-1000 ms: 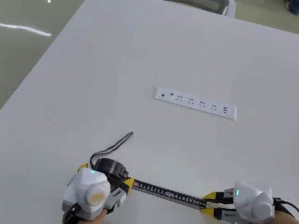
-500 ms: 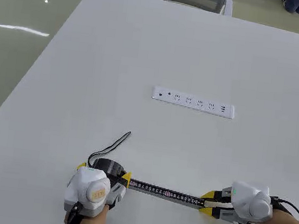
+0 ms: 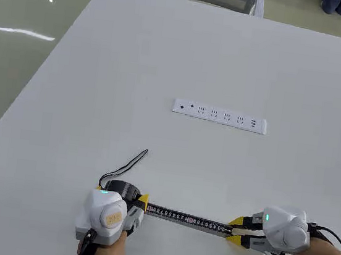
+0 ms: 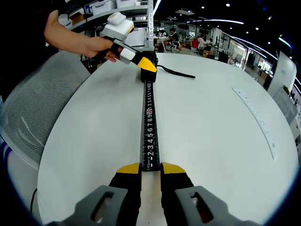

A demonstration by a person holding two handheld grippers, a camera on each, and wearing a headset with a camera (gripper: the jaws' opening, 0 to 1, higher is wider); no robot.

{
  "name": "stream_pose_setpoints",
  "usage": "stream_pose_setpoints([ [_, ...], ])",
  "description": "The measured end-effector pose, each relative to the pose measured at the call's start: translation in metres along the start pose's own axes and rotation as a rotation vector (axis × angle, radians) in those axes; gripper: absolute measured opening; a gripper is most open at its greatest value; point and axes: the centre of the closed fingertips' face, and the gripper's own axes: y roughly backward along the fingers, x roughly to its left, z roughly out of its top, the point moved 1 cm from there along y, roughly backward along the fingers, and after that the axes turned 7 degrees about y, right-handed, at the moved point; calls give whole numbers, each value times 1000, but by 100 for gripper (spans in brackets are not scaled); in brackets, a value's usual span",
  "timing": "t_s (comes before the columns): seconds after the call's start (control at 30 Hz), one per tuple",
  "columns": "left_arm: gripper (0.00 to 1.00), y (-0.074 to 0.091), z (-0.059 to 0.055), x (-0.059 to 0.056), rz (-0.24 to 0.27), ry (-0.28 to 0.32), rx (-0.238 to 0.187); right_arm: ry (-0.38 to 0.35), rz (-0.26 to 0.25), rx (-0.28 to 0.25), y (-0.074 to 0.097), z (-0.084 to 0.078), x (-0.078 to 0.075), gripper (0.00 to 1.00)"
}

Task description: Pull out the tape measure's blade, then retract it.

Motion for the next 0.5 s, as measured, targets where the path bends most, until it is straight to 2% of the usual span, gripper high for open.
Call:
stream_pose_setpoints([
  [0.5, 63, -1, 0, 0, 28, -51, 3, 3, -11, 4, 5, 5, -2, 14],
])
